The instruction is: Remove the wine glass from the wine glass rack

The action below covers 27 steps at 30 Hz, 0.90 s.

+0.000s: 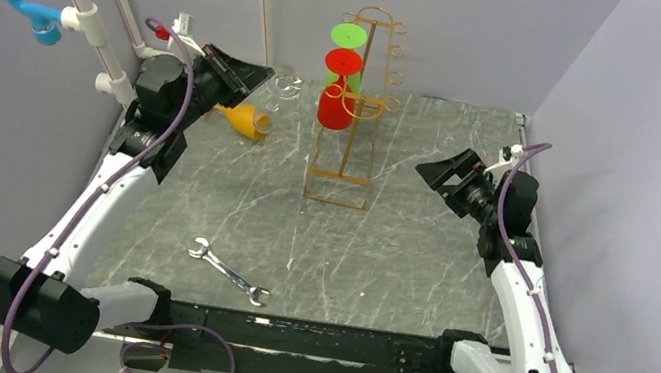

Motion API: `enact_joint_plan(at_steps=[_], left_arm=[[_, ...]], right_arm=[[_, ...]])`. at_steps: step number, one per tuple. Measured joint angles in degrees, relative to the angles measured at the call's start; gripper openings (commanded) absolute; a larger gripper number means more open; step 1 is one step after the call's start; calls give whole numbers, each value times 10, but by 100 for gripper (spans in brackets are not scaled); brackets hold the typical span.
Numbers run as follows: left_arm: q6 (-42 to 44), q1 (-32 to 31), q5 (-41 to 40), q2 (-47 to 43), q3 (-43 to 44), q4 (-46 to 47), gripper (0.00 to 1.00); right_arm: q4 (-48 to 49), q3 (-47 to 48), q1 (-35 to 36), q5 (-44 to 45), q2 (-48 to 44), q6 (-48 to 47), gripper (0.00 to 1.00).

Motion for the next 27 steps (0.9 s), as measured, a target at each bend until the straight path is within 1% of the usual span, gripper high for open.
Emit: enact_joint_plan(at_steps=[8, 14, 18, 21, 27], left_arm=[[0, 46, 54, -58, -39, 0, 0], [0, 59, 104, -91, -62, 11, 0], [6, 71, 140, -114, -86, 12, 0], [29, 78, 160, -135, -89, -7, 0], [95, 81, 188, -213, -110, -23, 0]], right_arm=[[63, -52, 1, -60, -62, 32, 99], [129, -91, 12, -109, -98, 69, 99], [150, -96, 14, -132, -108, 90, 97], [137, -95, 18, -130, -112, 96, 97], [36, -83, 20, -117, -108, 105, 96]])
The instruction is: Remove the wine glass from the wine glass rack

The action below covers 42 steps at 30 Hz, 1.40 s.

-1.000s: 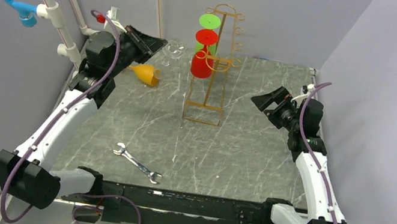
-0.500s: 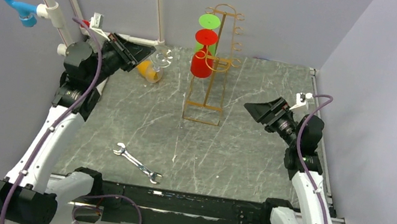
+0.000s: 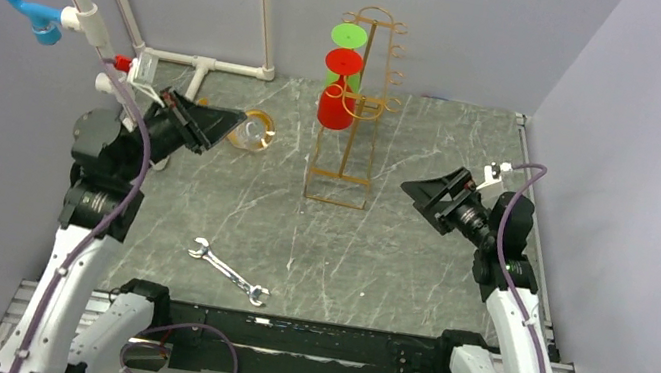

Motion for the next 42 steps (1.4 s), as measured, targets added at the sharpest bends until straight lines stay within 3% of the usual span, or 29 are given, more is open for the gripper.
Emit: enact_joint_plan(at_steps=[6, 12, 20, 29, 42], left_arm=[[54, 0, 30, -65, -58, 6, 0], [81, 0, 69, -72, -110, 52, 0], [96, -1, 122, -92, -169, 130, 0], [117, -16, 165, -109, -172, 197, 0], [117, -38, 198, -104, -186, 280, 0]], right_arm=[[-57, 1, 11, -4, -7, 35, 96], [-96, 12, 52, -4, -34, 82, 96], [-88, 16, 190, 63, -59, 187, 95], [5, 15, 313, 155, -30, 298, 96], [235, 22, 442, 216, 154, 436, 95]])
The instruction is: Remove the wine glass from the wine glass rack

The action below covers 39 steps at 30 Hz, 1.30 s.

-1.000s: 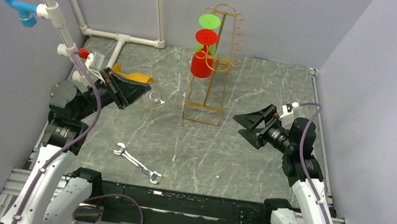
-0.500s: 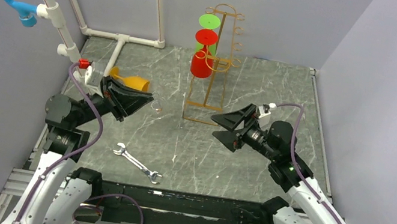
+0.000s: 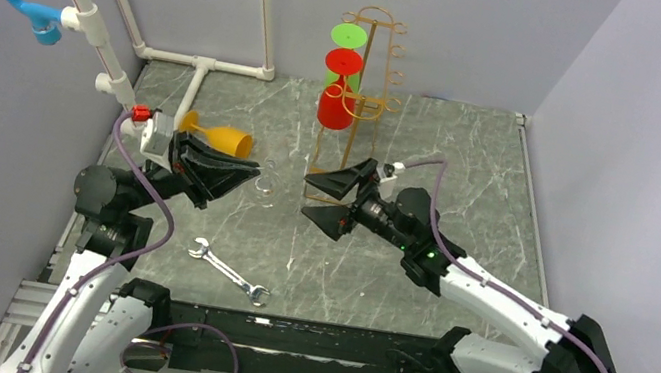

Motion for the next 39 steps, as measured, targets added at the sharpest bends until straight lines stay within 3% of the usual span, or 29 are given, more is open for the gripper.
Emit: enact_joint_plan(at_steps=[11, 18, 21, 32, 39], left_arm=[[5, -11, -1, 0, -4, 14, 0], [10, -17, -3, 0, -8, 13, 0], [16, -19, -3, 0, -8, 12, 0], [35, -22, 3, -12, -8, -8, 0], [47, -24, 10, -24, -10, -21, 3]], right_arm=[[116, 58, 36, 15, 94, 68, 94], [164, 106, 59, 24, 161, 99, 88], [185, 126, 74, 24, 199, 112, 79], [253, 134, 91, 24, 252, 160, 0], [271, 135, 90, 23, 252, 163, 0]])
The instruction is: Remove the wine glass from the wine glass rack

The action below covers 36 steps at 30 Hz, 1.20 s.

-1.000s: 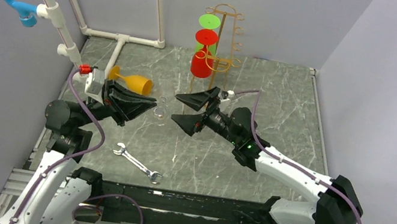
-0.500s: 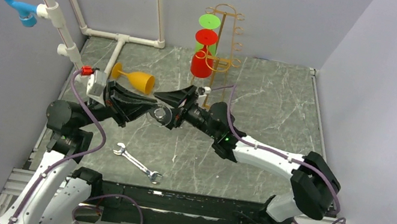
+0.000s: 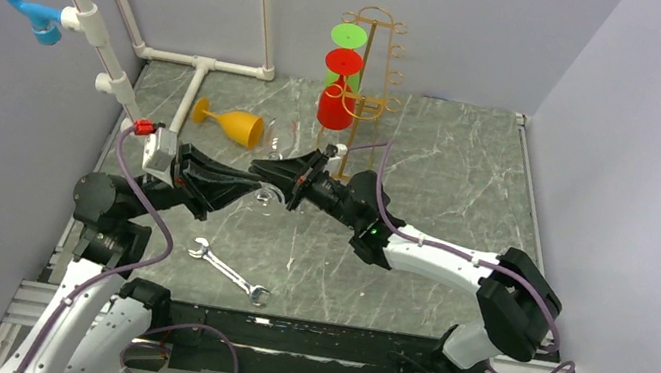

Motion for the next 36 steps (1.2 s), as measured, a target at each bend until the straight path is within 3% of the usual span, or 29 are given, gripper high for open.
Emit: enact_joint_plan(at_steps=[1, 5, 6, 10, 20, 27, 30, 36], left_arm=[[2, 0, -1, -4, 0, -7, 10], [24, -1, -11, -18, 6, -49, 71], [32, 0, -18, -21, 12, -64, 81], [63, 1, -37, -33, 48, -136, 99], [134, 1, -137, -35, 170, -369, 99], [131, 1, -220, -20, 204, -456, 99], [119, 1, -256, -12, 208, -483, 99], [91, 1, -304, 10, 210, -514, 99]], right_arm=[[0, 0, 0, -2, 0, 0, 0], [0, 0, 0, -13, 5, -3, 0], [0, 0, 1, -16, 8, -4, 0], [1, 0, 2, -30, 22, -9, 0], [15, 1, 2, -133, 68, -83, 0], [25, -20, 3, -216, 112, -155, 0], [-18, -18, 3, -239, 105, -222, 0], [-259, 32, 7, -207, 31, -448, 0]])
